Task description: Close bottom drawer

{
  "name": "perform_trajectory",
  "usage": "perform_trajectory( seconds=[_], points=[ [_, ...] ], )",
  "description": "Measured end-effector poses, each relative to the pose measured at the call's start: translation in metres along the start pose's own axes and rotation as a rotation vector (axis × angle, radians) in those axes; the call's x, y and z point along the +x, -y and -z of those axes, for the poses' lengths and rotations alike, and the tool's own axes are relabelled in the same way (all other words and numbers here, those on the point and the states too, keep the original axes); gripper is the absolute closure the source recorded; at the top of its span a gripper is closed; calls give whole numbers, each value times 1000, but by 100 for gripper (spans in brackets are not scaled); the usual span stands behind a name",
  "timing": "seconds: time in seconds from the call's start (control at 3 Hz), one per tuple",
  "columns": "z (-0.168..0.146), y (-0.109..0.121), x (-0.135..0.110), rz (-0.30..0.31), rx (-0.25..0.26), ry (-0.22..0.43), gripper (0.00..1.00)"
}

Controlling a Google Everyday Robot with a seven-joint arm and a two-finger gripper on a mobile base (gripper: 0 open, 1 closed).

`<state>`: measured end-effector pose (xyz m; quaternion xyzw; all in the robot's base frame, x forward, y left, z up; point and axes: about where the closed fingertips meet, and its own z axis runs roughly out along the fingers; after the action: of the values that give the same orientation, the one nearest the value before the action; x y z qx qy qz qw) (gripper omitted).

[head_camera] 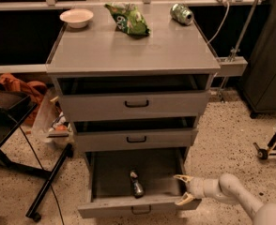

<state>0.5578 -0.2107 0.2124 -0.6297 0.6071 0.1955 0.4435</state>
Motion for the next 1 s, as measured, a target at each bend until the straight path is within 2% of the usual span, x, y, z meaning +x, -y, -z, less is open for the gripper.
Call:
perform_trajectory(
  seconds=[0.33, 0.67, 1.0],
  points=[
    [2, -2, -2, 0, 0, 0, 66],
    [16, 31, 8, 35, 64, -24, 89],
    [25, 61, 11, 63, 153, -37, 100]
  ],
)
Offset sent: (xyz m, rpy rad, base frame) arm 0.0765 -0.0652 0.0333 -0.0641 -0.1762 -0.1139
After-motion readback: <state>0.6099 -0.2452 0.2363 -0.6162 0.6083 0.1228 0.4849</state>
